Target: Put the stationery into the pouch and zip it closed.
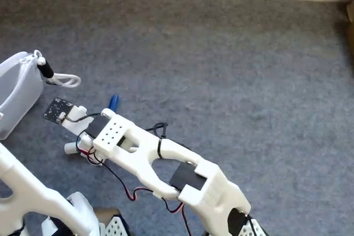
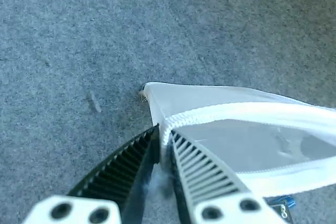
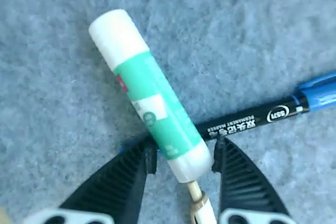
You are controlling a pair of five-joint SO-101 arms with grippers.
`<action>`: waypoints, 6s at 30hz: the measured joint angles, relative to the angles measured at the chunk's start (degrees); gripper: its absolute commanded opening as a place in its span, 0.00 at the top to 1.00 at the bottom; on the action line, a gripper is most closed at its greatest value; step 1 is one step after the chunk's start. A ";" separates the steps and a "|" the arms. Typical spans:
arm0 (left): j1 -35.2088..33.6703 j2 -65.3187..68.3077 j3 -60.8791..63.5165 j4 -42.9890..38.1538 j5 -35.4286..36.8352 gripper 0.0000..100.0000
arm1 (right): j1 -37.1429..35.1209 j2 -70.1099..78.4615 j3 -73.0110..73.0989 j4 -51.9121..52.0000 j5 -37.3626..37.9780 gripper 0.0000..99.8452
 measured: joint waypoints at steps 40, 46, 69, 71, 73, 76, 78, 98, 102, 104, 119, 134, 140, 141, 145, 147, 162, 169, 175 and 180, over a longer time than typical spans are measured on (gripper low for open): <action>0.00 0.00 0.00 0.00 0.00 0.99 | -1.41 7.65 -13.80 13.54 8.26 0.76; 0.00 0.00 0.00 0.00 0.00 0.99 | -1.49 12.75 -21.63 14.59 10.90 0.87; 0.00 0.00 0.00 0.00 0.00 0.99 | 11.34 13.98 -42.64 38.68 11.43 1.00; 0.00 0.00 0.00 0.00 0.00 0.99 | 13.63 13.98 -41.67 38.68 11.43 1.00; 0.00 0.00 0.00 0.00 0.00 0.99 | 15.30 13.19 -38.86 38.68 11.43 1.00; 0.00 0.00 0.00 0.00 0.00 0.99 | 17.32 9.67 -31.21 38.68 11.43 0.99; 0.00 0.00 0.00 0.00 0.00 0.99 | 18.46 7.12 -25.85 38.68 11.43 0.99; 7.12 0.00 0.70 0.00 0.00 0.99 | 21.45 -0.26 -12.13 34.11 11.43 0.84; 7.12 -0.79 2.55 0.00 0.00 0.99 | 19.69 -0.26 -12.13 27.87 11.43 0.84; 7.12 -0.97 2.99 0.00 0.00 0.99 | 19.43 -0.26 -11.96 25.23 11.43 0.84; 7.47 -0.97 3.34 -0.09 0.00 0.99 | 18.90 8.00 -11.25 23.30 11.43 0.86; 7.47 -0.97 3.34 -0.09 0.00 0.99 | 19.08 8.00 -11.08 26.02 11.43 1.00; 12.13 -0.79 2.81 -0.09 0.00 0.99 | 19.69 8.00 -11.08 28.31 11.43 1.00; 13.80 -0.53 2.55 0.18 0.00 0.99 | 19.69 8.00 -11.08 28.66 11.43 1.00; 21.36 -0.09 1.58 1.23 0.00 0.99 | 19.96 7.56 -11.08 29.19 11.43 1.00; 25.49 -0.09 0.79 1.32 0.00 0.99 | 20.75 5.54 -10.64 29.19 11.43 1.00; 45.27 0.00 -0.70 -1.23 0.18 0.99 | 25.23 -21.54 18.37 11.08 9.49 1.00; 45.80 -0.26 4.31 -2.73 1.23 0.99 | 27.25 -35.16 33.49 -2.64 8.97 1.00; 45.80 -0.35 4.75 -3.52 1.23 0.99 | 27.34 -44.75 40.70 -8.97 5.10 1.00; 46.15 -0.35 4.92 -3.60 1.14 0.99 | 27.43 -51.34 42.81 -11.16 4.57 1.00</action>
